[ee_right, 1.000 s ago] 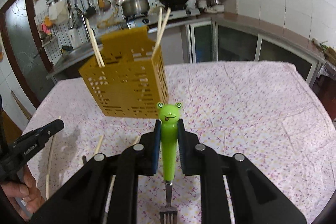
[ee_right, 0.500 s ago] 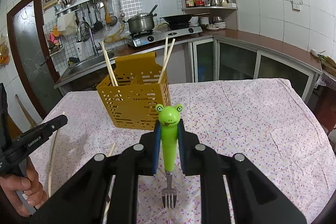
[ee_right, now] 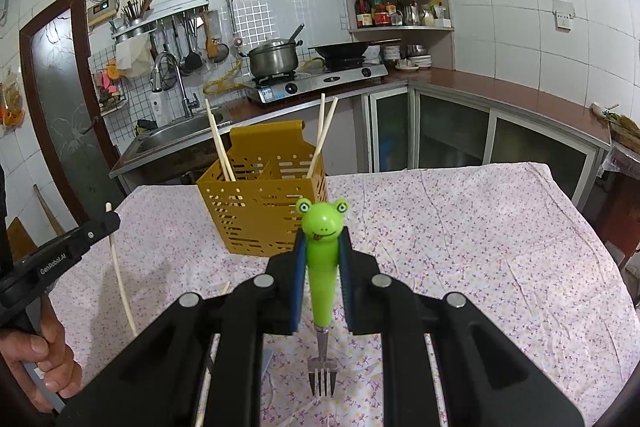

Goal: Organize utensils
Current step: 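Carry the frog fork and chopstick up over the yellow holder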

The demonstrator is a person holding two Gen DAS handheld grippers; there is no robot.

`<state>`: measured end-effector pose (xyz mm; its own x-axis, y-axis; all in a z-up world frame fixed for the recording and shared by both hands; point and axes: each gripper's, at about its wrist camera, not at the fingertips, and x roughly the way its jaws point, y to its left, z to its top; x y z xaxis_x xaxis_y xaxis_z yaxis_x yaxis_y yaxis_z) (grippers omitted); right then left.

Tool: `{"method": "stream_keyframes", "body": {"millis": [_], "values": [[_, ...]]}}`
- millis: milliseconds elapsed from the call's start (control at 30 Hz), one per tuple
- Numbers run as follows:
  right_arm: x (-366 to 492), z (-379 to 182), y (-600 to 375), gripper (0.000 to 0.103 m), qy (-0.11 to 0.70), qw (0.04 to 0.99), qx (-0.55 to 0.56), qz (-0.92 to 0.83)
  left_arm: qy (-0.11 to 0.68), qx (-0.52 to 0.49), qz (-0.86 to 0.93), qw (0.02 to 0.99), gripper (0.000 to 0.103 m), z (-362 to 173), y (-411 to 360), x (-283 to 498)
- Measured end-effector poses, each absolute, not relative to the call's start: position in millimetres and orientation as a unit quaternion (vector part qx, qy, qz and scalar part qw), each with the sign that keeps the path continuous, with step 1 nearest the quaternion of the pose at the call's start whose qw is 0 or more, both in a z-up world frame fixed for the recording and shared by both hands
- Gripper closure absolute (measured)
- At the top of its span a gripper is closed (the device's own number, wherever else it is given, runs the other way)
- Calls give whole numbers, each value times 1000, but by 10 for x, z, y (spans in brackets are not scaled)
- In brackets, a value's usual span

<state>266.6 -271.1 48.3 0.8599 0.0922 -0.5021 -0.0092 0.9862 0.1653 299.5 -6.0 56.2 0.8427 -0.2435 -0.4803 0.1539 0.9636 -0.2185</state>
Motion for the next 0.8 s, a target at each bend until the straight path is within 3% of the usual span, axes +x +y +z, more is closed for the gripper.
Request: {"method": "stream_keyframes", "body": {"millis": [367, 800], "values": [[2608, 774, -2695, 87, 233, 970, 65, 27, 222, -60, -102, 968, 99, 944, -125, 2896], [3004, 1492, -2577, 87, 147, 988, 34, 42, 95, -35, -127, 987, 99, 1850, -354, 3371]]}}
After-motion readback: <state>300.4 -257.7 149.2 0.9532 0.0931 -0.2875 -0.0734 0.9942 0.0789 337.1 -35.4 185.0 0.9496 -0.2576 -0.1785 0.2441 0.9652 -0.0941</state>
